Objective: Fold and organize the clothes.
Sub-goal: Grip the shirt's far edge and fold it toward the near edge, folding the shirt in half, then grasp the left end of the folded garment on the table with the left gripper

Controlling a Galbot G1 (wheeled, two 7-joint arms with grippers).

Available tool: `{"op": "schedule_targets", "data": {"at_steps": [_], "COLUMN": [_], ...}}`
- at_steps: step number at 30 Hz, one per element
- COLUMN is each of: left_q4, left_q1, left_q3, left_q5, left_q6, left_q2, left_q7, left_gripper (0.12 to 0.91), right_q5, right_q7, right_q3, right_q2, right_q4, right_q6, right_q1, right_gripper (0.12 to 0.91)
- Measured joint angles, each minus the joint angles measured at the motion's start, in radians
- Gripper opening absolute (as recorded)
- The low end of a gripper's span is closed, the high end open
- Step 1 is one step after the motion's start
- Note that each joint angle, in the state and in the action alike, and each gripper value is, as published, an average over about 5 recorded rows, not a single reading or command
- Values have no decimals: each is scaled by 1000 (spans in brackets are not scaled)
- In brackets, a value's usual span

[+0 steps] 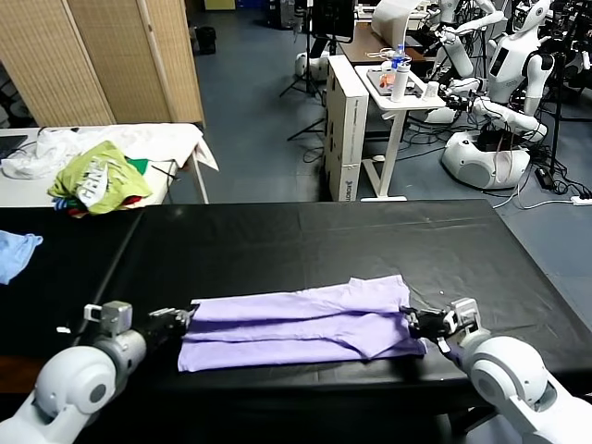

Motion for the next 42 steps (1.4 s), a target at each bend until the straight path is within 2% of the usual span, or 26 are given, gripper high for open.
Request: {"op": "schedule_targets", "data": {"at_steps": [5, 19, 21, 23, 26, 31, 34, 37, 42], "left_q4": [-13, -39, -43, -50, -62, -75, -68, -50, 2], "left_q1": [32, 123, 134, 141, 148, 150, 135, 105, 33], "left_q3": [-18, -38, -40, -43, -52, -75, -91, -97, -83], "left_q5": [22, 99, 105, 109, 107, 96, 78, 78, 88], "left_q6": [11, 7, 9, 14, 22, 26, 21, 1, -27], "left_q2": [-5, -58, -66, -74, -85, -90, -93, -100, -120], "left_q7": [14, 12, 8, 0, -16, -21, -22, -23, -20], "left_gripper": [147, 147, 147, 159, 271, 591, 771, 880, 906], "right_q5": [0, 6, 10, 18, 37, 68, 72, 55, 25], "right_q7": [0, -4, 0, 9, 24, 31, 34, 43, 47], "right_q3": [0, 1, 7, 16, 34, 75, 87, 81, 43], "right_q2": [-1, -16, -21, -28, -36, -32, -18, 11, 91], "right_q4": [3, 16, 25, 37, 59, 85, 74, 41, -46], "right_q6": [0, 0, 0, 0, 0, 0, 0, 0, 0], "right_q1": [-7, -11, -15, -22, -35, -35, -21, 7, 80], "right_gripper": [141, 144, 184, 280, 447, 744, 869, 902, 907]}}
